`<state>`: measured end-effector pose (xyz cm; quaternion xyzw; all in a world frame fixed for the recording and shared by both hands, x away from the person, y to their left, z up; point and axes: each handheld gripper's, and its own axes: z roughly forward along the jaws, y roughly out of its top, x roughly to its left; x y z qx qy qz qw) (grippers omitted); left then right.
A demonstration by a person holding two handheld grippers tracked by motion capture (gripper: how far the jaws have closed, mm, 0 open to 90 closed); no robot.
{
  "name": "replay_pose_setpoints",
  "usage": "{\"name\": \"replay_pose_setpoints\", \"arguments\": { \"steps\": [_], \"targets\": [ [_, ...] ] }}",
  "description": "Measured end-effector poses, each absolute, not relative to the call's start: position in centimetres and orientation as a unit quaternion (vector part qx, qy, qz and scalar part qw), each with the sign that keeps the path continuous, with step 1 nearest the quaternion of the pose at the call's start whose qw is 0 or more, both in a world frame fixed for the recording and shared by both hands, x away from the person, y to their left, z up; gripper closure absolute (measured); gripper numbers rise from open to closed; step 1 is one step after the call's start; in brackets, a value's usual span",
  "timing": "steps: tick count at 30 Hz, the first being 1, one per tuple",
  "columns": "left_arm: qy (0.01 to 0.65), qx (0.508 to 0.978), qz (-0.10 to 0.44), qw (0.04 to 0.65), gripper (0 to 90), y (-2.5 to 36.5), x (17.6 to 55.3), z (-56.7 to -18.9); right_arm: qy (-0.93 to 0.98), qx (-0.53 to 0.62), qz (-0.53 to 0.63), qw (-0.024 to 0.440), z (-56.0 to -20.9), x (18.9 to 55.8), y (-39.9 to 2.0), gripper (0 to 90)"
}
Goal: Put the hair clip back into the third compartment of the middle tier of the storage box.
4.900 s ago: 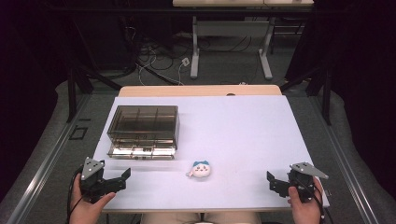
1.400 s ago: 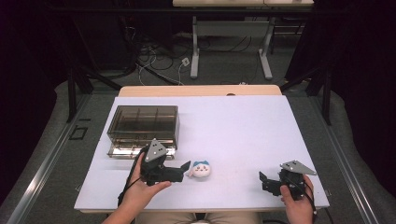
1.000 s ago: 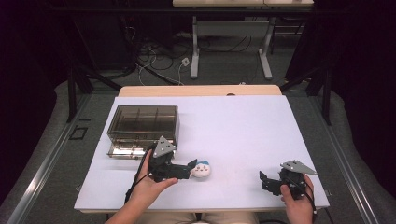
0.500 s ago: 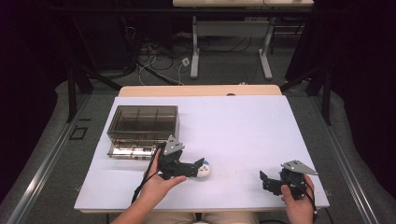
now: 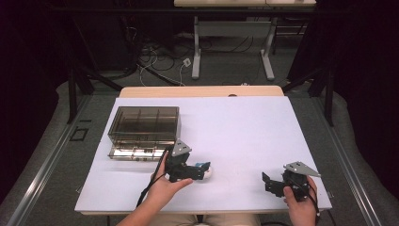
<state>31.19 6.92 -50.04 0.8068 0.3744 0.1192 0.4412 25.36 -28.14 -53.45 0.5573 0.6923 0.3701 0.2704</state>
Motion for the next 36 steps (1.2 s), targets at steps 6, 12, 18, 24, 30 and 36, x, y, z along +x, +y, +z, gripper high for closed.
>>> {"name": "replay_pose_setpoints", "arguments": {
  "steps": [6,12,18,24,30,36],
  "targets": [
    [0.374,0.814,0.114,0.430,9.1,6.2,31.3,-51.0,0.691,0.559,0.371,0.270,-53.5,25.4,-28.1,6.7],
    [0.377,0.821,0.105,0.415,10.5,5.9,31.5,-51.9,0.692,0.559,0.372,0.267,-53.5,25.4,-28.2,6.7],
    [0.378,0.831,0.103,0.395,14.2,5.9,31.9,-52.8,0.694,0.556,0.370,0.271,-53.6,25.4,-28.2,6.7],
    [0.385,0.832,0.096,0.387,14.5,5.9,32.0,-53.4,0.695,0.555,0.370,0.269,-53.6,25.4,-28.2,6.7],
    [0.383,0.837,0.094,0.379,15.1,5.8,32.0,-53.8,0.696,0.553,0.371,0.268,-53.6,25.4,-28.2,6.8],
    [0.384,0.842,0.092,0.368,15.1,5.6,32.0,-54.3,0.695,0.555,0.372,0.267,-53.5,25.4,-28.2,6.8]
  ]
}}
